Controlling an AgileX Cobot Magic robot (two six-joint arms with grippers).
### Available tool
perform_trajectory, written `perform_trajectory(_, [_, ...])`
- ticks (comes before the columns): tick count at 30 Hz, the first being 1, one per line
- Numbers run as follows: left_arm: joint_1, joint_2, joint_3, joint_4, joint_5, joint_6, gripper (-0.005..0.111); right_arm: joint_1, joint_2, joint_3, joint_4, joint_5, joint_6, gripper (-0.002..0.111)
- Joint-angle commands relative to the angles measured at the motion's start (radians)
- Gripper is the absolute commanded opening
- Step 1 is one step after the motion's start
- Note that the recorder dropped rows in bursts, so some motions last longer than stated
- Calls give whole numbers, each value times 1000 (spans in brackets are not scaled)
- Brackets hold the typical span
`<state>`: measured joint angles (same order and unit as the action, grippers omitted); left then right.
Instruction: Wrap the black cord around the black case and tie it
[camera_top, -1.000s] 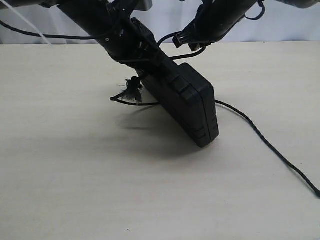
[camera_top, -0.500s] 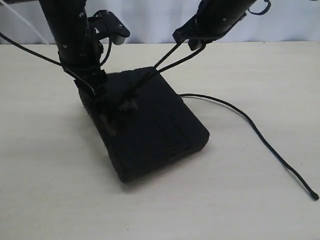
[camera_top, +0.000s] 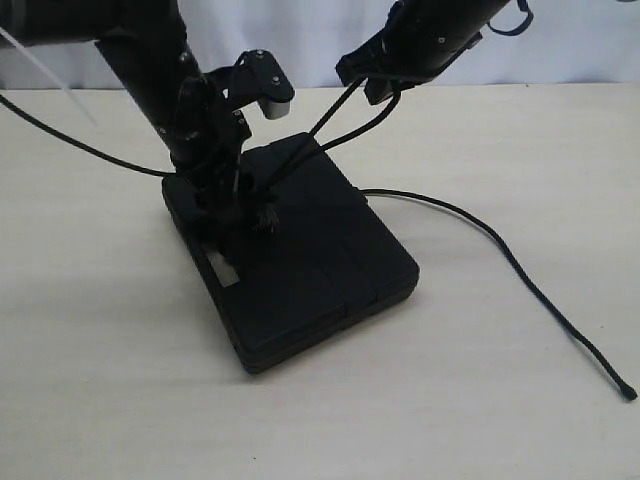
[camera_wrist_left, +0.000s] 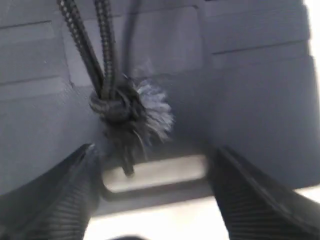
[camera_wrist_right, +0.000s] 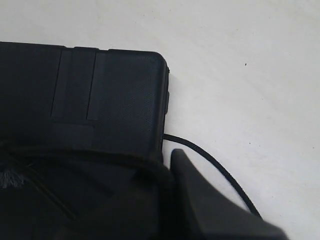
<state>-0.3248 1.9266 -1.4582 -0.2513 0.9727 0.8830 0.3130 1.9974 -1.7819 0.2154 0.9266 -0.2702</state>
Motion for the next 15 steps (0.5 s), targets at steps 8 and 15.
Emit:
perform_trajectory(8, [-1, 29, 143, -379, -396, 332, 54, -8, -11, -6, 1, 2, 27, 10])
perform_trajectory(15, [-1, 60, 143, -441, -411, 332, 0, -8, -68, -8, -72, 66, 49, 50])
